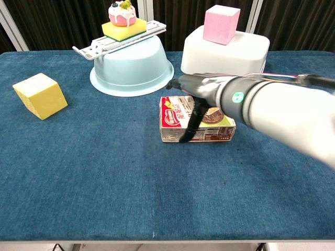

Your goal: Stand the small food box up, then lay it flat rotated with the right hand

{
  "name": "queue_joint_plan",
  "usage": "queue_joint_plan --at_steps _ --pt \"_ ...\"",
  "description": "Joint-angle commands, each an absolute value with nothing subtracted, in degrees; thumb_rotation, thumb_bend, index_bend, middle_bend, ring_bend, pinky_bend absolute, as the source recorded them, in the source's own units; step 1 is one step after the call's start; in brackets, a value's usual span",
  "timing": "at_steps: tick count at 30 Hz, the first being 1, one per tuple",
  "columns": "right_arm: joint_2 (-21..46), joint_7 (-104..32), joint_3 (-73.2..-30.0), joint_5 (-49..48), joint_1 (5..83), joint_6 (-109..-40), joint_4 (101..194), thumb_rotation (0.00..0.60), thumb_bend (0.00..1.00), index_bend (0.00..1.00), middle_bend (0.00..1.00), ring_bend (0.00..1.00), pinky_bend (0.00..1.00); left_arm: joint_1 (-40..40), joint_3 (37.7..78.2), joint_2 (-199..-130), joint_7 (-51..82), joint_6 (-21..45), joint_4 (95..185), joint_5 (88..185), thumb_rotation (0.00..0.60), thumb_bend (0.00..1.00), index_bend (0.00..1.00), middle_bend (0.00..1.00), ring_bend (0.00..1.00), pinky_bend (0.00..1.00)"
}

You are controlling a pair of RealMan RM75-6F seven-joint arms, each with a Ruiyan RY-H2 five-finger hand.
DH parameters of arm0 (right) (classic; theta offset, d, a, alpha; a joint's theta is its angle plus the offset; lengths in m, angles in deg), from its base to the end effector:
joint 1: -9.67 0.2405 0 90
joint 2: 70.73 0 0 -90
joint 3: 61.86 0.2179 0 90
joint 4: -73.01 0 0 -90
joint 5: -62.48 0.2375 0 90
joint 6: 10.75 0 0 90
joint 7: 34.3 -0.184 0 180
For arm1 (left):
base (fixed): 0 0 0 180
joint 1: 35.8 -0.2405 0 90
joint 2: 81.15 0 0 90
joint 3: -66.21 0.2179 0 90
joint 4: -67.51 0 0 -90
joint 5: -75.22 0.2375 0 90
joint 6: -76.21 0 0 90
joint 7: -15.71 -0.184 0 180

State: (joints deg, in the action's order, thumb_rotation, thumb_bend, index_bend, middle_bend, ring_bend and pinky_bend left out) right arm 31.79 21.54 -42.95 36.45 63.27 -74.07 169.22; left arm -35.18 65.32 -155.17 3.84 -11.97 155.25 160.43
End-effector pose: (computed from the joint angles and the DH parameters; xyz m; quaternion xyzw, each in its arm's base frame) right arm -0.0115 -0.3131 -0.1169 0.7555 -0.4412 0.2694 0.4025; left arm -0.2974 0.1902 0.0769 -0.5955 -0.3741 -0.3325 0.6284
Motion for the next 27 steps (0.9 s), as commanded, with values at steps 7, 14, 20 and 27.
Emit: queue_joint_plan --at_steps 7,14,20,27 --pt "39.07 30.56 -41.16 45.02 71.61 -80.10 160.13 0.563 0.11 0.00 0.01 0.00 0.00 -35.44 65.37 -155.07 4.26 -11.67 154.77 159.84 0.600 0.13 0.00 0.01 0.00 0.00" --pt "41.06 33.29 -40.21 48.39 74.24 -80.06 156.00 0.579 0.12 0.17 0.24 0.12 0.04 -35.45 65.42 -154.98 4.26 -11.25 154.77 159.50 0.600 0.13 0.00 0.01 0.00 0.00" --pt "36.09 23.96 -40.50 42.34 69.98 -74.97 160.35 0.600 0.14 0.40 0.41 0.32 0.27 -35.55 65.36 -154.77 4.48 -10.95 154.60 158.97 0.600 0.13 0.00 0.01 0.00 0.00" --pt "25.88 -1.42 -41.86 22.32 57.81 -70.76 169.31 0.600 0.14 0.44 0.43 0.35 0.33 -35.48 65.16 -154.94 4.66 -10.96 154.61 158.91 0.600 0.13 0.01 0.01 0.00 0.00"
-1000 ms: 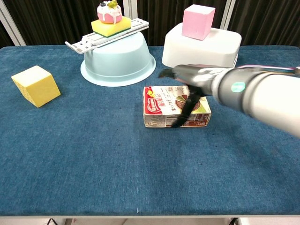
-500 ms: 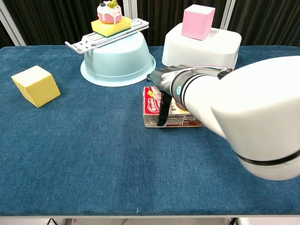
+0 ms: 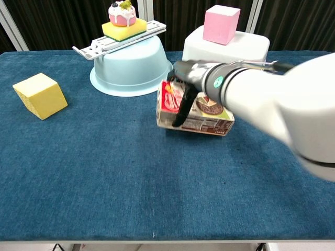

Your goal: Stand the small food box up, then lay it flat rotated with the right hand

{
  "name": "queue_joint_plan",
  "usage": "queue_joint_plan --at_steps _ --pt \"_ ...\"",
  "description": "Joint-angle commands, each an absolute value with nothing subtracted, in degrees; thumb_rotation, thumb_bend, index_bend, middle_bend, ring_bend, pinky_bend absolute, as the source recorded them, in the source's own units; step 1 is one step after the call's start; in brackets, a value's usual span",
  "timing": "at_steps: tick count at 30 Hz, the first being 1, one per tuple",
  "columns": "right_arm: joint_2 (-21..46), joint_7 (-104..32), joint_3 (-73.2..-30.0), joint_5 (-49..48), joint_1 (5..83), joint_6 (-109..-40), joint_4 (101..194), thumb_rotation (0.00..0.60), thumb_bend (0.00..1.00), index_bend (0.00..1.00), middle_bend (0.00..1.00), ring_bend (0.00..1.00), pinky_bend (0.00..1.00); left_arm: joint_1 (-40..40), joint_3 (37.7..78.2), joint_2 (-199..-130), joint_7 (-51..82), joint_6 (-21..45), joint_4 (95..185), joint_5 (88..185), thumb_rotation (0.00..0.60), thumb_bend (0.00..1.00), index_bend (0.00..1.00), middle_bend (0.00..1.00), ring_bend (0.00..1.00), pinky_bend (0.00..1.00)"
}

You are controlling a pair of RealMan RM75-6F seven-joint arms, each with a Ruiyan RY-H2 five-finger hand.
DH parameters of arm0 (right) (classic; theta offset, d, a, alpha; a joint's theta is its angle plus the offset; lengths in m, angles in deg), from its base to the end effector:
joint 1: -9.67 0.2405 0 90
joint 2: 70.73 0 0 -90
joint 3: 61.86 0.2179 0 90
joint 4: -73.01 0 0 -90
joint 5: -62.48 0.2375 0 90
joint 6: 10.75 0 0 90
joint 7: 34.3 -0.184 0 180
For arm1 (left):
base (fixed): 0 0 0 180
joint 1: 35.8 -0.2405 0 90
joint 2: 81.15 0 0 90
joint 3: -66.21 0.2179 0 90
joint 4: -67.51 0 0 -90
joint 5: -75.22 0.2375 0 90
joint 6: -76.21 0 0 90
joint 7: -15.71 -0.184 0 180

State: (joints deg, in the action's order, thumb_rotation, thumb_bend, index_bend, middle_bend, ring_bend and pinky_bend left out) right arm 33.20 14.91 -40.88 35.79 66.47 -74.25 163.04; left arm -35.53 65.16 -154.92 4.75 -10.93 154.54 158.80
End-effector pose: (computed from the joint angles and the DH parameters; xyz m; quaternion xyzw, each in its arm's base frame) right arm -0.0045 -0.3420 -0.1113 0.7196 -0.4592 0.3087 0.4195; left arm -0.3079 0.1885 0.0785 -0.5892 -0.3864 -0.3202 0.6333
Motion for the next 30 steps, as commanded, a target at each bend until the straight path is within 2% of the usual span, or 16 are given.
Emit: queue_joint_plan --at_steps 1,8,12,16,22,30 --pt "24.42 -6.47 -42.19 18.30 55.62 -70.44 169.90 0.600 0.14 0.44 0.44 0.35 0.33 -35.40 65.16 -154.93 4.52 -10.97 154.78 159.08 0.600 0.13 0.01 0.01 0.00 0.00" --pt "19.67 -42.34 -44.52 -3.64 46.02 -67.00 165.34 0.600 0.14 0.43 0.44 0.36 0.33 -34.85 65.01 -154.96 3.14 -10.75 156.02 159.53 0.600 0.13 0.01 0.01 0.00 0.00" --pt "21.80 -65.43 -46.46 -14.19 44.09 -67.47 156.61 0.600 0.14 0.42 0.44 0.35 0.33 -34.31 64.92 -155.09 1.90 -10.22 156.90 159.68 0.600 0.13 0.01 0.01 0.00 0.00" --pt "25.78 -82.04 -49.11 -21.70 44.15 -70.34 147.15 0.600 0.13 0.41 0.44 0.34 0.32 -34.03 64.82 -155.07 0.92 -9.99 157.63 159.59 0.600 0.13 0.01 0.01 0.00 0.00" --pt "32.67 -96.47 -52.54 -26.61 45.26 -73.55 133.50 0.600 0.14 0.35 0.44 0.31 0.29 -34.11 64.76 -154.76 0.40 -10.25 158.20 159.39 0.600 0.13 0.01 0.01 0.00 0.00" --pt "40.31 -105.62 -54.23 -28.31 45.29 -79.06 119.95 0.600 0.13 0.30 0.43 0.26 0.25 -34.11 64.77 -154.78 0.52 -10.51 158.00 159.51 0.600 0.13 0.01 0.01 0.00 0.00"
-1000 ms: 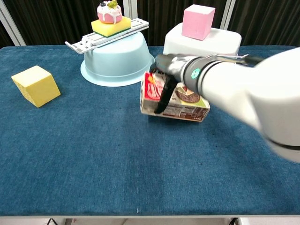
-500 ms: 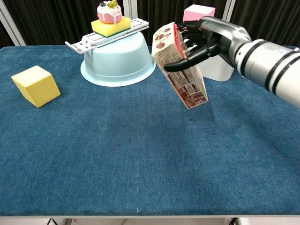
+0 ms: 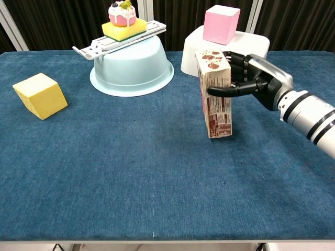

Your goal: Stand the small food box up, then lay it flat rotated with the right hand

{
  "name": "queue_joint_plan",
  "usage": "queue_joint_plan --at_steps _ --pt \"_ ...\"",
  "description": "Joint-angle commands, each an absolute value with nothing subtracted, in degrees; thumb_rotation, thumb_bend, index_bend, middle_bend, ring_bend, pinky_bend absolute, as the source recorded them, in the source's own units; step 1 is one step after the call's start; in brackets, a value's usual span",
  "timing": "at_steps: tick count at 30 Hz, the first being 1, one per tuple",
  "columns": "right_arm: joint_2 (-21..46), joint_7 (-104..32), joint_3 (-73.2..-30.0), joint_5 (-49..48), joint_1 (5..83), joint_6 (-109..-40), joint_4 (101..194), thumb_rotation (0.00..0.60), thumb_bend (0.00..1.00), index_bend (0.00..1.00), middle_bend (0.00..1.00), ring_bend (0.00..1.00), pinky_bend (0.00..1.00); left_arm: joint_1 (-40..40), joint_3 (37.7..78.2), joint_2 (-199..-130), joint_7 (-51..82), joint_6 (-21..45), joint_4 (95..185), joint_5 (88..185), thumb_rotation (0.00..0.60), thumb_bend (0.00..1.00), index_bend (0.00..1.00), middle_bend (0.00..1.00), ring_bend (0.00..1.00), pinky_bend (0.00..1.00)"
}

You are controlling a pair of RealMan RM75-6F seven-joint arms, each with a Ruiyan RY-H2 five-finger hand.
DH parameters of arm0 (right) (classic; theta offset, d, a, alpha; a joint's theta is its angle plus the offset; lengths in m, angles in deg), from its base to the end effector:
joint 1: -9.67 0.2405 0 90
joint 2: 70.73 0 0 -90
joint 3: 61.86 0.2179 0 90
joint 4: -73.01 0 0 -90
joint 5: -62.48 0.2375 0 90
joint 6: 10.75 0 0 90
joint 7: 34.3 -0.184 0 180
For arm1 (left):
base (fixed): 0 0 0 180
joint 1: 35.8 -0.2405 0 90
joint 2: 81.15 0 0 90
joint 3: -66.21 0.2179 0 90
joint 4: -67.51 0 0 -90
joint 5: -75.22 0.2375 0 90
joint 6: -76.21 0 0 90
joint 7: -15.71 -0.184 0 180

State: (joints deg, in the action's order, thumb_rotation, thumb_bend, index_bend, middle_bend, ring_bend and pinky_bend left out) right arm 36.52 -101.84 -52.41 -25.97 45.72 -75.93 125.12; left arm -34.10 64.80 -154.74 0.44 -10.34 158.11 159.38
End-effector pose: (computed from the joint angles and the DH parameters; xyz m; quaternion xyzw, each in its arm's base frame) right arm -0.1481 -0.3614 -0.0877 0.4293 -0.6593 0.6082 0.1060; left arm -0.2877 0.1974 0.0724 -0.6030 -0.3739 -0.3237 0.6260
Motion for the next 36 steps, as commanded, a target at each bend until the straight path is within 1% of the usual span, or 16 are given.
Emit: queue_joint_plan --at_steps 1,4,6,8,10,11,14,18,21,22,24,26,28,31,34,36 --pt "40.64 -106.29 -54.50 -28.53 45.23 -79.56 119.10 0.600 0.14 0.28 0.41 0.24 0.22 -34.11 64.75 -154.80 0.56 -10.57 157.94 159.54 0.600 0.13 0.01 0.01 0.00 0.00" --pt "41.14 -107.71 -55.38 -29.01 44.95 -80.75 117.16 0.600 0.14 0.18 0.35 0.17 0.16 -34.02 64.74 -154.82 0.54 -10.48 157.91 159.53 0.600 0.13 0.01 0.01 0.00 0.00" --pt "40.98 -108.18 -56.04 -29.26 44.61 -81.38 116.61 0.600 0.14 0.09 0.29 0.13 0.12 -33.89 64.74 -154.89 0.51 -10.35 157.91 159.61 0.600 0.12 0.01 0.01 0.00 0.00" --pt "40.62 -107.54 -56.81 -29.77 44.25 -82.19 116.12 0.600 0.14 0.01 0.21 0.07 0.05 -33.81 64.73 -154.95 0.49 -10.31 157.89 159.66 0.600 0.13 0.01 0.01 0.00 0.00" --pt "40.27 -106.19 -57.44 -30.19 43.53 -83.75 115.79 0.600 0.14 0.00 0.15 0.03 0.01 -33.76 64.69 -154.97 0.54 -10.32 157.85 159.66 0.600 0.13 0.01 0.01 0.00 0.00" --pt "39.95 -105.79 -57.79 -30.43 43.23 -84.34 115.84 0.600 0.14 0.00 0.09 0.01 0.00 -33.74 64.66 -154.98 0.58 -10.32 157.82 159.63 0.600 0.13 0.01 0.01 0.00 0.00" --pt "38.19 -104.25 -58.86 -30.99 42.25 -85.72 116.81 0.600 0.14 0.00 0.00 0.00 0.00 -33.68 64.64 -154.98 0.68 -10.26 157.69 159.58 0.600 0.13 0.01 0.01 0.00 0.00" --pt "34.01 -99.56 -59.93 -31.86 41.06 -87.81 120.25 0.600 0.14 0.00 0.00 0.00 0.00 -33.62 64.64 -154.98 0.92 -10.17 157.44 159.54 0.600 0.13 0.01 0.01 0.00 0.00" --pt "28.07 -91.49 -60.85 -33.19 40.40 -89.42 126.03 0.600 0.13 0.00 0.00 0.00 0.00 -33.69 64.62 -154.97 1.31 -10.19 157.11 159.36 0.600 0.13 0.01 0.01 0.00 0.00" --pt "26.09 -88.80 -60.98 -33.17 40.24 -89.23 128.72 0.600 0.11 0.00 0.00 0.00 0.00 -33.68 64.62 -155.00 1.41 -10.14 156.98 159.30 0.600 0.13 0.01 0.01 0.00 0.00" --pt "20.12 -81.18 -61.03 -32.60 39.97 -87.99 137.01 0.600 0.05 0.00 0.00 0.00 0.00 -33.61 64.63 -155.16 1.66 -9.86 156.67 159.10 0.600 0.13 0.01 0.01 0.00 0.00" --pt "12.97 -72.87 -60.89 -30.52 39.95 -84.68 148.23 0.600 0.02 0.00 0.00 0.00 0.00 -33.40 64.64 -155.42 1.79 -9.40 156.40 158.98 0.600 0.13 0.01 0.01 0.00 0.00" --pt "6.22 -64.29 -60.14 -26.88 40.33 -80.53 159.55 0.600 0.02 0.00 0.00 0.00 0.00 -33.12 64.64 -155.74 1.93 -9.07 156.17 159.10 0.600 0.13 0.01 0.01 0.00 0.00" --pt "-0.63 -53.09 -58.19 -20.24 41.68 -75.12 172.00 0.600 0.02 0.00 0.00 0.00 0.00 -32.91 64.56 -155.95 2.17 -9.08 155.91 159.34 0.600 0.13 0.01 0.01 0.00 0.00" --pt "-4.32 -41.90 -56.29 -13.64 43.72 -71.20 179.23 0.600 0.02 0.00 0.00 0.00 0.00 -32.95 64.57 -155.87 2.53 -8.95 155.64 159.08 0.600 0.12 0.01 0.01 0.00 0.00" --pt "-5.30 -35.78 -55.25 -9.25 45.18 -69.40 182.34 0.600 0.02 0.00 0.00 0.00 0.00 -33.05 64.61 -155.84 2.72 -8.98 155.49 158.93 0.600 0.13 0.01 0.01 0.00 0.00"
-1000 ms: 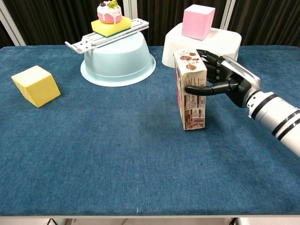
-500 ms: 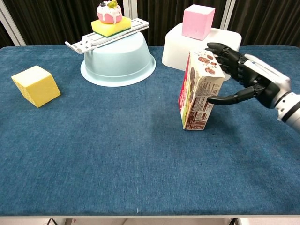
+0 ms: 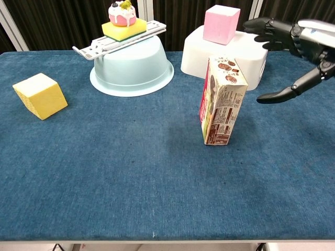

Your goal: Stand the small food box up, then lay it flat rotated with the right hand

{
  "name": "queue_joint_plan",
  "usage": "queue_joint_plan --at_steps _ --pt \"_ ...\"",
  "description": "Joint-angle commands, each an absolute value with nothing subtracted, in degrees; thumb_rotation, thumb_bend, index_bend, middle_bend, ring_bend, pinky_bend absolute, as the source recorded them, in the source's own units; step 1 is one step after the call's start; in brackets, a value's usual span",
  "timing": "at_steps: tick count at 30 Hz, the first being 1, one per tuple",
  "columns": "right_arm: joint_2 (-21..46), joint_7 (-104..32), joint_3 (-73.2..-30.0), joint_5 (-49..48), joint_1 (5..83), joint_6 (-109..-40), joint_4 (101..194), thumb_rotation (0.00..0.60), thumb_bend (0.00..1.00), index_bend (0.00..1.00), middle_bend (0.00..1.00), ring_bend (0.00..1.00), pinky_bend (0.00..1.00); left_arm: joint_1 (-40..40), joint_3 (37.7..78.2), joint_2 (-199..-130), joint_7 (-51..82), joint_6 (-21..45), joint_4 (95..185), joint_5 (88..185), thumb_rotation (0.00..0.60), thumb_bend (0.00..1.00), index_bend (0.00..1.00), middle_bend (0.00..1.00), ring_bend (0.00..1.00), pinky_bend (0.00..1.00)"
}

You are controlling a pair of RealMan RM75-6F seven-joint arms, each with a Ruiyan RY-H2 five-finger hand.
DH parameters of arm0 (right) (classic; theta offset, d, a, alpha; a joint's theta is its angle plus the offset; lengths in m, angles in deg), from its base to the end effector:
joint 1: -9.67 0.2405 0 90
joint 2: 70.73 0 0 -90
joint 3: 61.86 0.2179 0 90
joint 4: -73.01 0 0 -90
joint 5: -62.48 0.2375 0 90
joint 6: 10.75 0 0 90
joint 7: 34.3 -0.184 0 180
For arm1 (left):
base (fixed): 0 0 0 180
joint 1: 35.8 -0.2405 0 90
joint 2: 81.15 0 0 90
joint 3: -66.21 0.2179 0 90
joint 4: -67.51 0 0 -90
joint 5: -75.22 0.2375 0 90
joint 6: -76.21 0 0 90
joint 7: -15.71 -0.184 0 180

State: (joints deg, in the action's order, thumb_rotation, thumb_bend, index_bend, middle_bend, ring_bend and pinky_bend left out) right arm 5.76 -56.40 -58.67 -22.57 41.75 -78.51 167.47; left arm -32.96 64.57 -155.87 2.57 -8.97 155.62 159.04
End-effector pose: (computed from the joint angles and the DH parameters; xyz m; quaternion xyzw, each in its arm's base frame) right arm -0.1317 -0.3027 0.0000 0.6272 -0.5119 0.5261 0.2604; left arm -0.2926 0.2042 0.0672 -0.6060 -0.3787 -0.3280 0.6179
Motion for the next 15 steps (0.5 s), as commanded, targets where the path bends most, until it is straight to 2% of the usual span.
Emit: queue_joint_plan --at_steps 1,7,15 --pt "-5.57 -32.04 -54.57 -6.19 46.26 -68.47 184.02 0.600 0.02 0.00 0.00 0.00 0.00 -33.15 64.66 -155.84 2.87 -9.08 155.40 158.91 0.600 0.13 0.01 0.01 0.00 0.00" --pt "-3.05 -13.88 -52.58 9.54 52.75 -67.57 187.88 0.600 0.02 0.00 0.00 0.00 0.00 -33.44 64.73 -155.77 3.40 -9.82 155.10 159.24 0.600 0.13 0.01 0.01 0.00 0.00" --pt "3.21 -2.46 -51.45 23.38 59.82 -69.76 186.71 0.600 0.02 0.00 0.00 0.00 0.00 -33.27 64.92 -156.15 4.00 -10.06 154.38 160.13 0.600 0.13 0.01 0.01 0.00 0.00"
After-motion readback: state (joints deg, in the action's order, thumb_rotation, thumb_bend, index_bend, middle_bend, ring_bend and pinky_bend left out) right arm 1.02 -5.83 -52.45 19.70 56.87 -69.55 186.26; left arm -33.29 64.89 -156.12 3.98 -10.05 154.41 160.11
